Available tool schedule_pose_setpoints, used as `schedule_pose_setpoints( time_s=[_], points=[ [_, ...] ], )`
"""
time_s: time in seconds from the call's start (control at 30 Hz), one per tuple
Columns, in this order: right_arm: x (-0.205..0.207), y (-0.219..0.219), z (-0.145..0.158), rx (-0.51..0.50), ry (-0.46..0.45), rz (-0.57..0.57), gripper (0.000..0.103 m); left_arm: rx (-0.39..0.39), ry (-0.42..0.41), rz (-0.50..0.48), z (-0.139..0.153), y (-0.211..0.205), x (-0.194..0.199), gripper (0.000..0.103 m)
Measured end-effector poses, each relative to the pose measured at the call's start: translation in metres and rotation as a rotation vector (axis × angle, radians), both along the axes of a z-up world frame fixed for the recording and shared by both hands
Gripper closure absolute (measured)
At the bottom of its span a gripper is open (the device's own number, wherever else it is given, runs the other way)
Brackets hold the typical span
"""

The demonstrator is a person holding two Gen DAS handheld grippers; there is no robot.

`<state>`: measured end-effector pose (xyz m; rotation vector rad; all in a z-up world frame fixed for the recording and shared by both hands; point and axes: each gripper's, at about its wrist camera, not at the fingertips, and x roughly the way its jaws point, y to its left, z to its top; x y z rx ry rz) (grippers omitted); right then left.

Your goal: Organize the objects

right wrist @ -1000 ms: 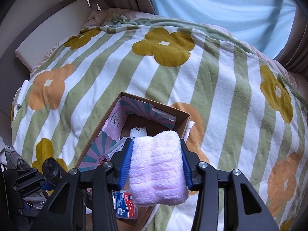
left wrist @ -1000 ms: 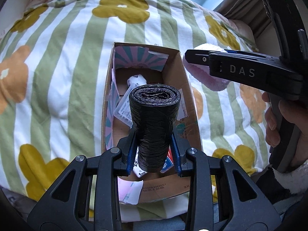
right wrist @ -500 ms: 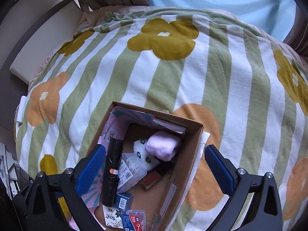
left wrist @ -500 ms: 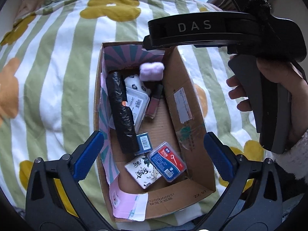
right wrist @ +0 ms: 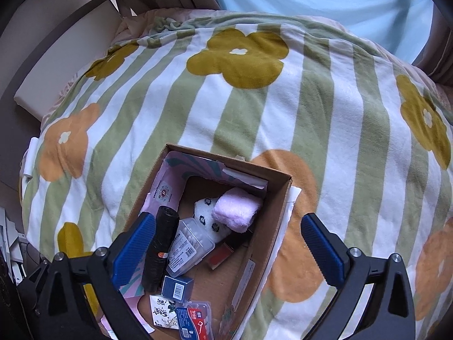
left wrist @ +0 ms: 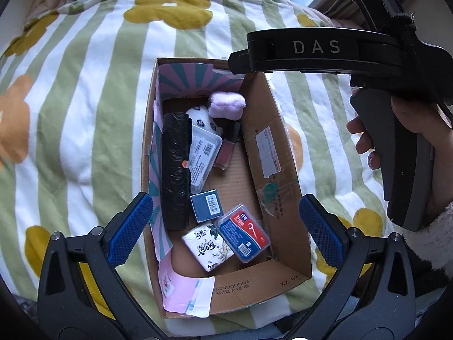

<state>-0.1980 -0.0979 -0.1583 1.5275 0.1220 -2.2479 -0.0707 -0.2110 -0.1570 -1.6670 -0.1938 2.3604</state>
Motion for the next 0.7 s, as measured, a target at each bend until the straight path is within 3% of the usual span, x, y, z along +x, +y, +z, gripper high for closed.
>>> schedule_pose_setpoints(
  time_s=[0.37, 0.7],
  points=[
    [0.037, 0.025, 0.054, 0.0, 0.057, 0.022, 0.001, 0.006, 0.039, 0.061, 0.038, 0.012, 0.018, 0.0],
    [0.087, 0.08, 0.103, -0.012, 0.073, -0.024, 0.001, -0.067, 0.101, 0.116, 0.084, 0.037, 0.039, 0.0]
  ],
)
